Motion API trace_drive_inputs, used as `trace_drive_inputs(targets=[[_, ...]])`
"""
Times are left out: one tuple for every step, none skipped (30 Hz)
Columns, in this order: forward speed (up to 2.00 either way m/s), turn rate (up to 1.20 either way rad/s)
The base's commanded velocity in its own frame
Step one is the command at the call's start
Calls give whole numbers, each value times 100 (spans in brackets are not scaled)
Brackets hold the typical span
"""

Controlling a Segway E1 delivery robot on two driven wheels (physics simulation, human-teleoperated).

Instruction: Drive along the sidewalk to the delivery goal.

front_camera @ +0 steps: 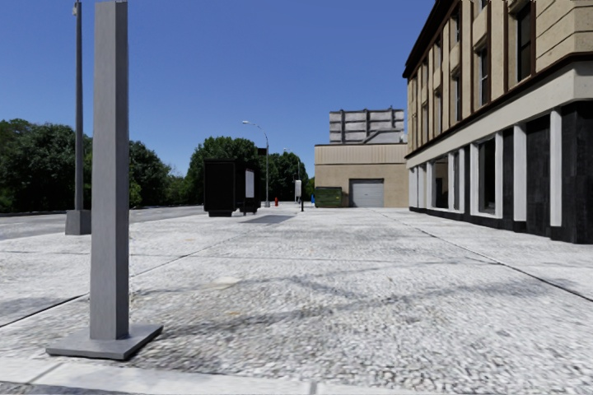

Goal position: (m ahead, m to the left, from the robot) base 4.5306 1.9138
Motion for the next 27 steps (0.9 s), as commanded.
trace_drive_inputs(targets=[[195, 0], [195, 0], [195, 0], [195, 0], [194, 0], [194, 0], [194, 0], [194, 0], [194, 0], [194, 0], [194, 0], [189, 0], [185, 0], [185, 0], [181, 0], [179, 0], [175, 3], [175, 3], [170, 14], [168, 17], [168, 17], [167, 26], [166, 31], [166, 31], [166, 34], [164, 35], [160, 36]])
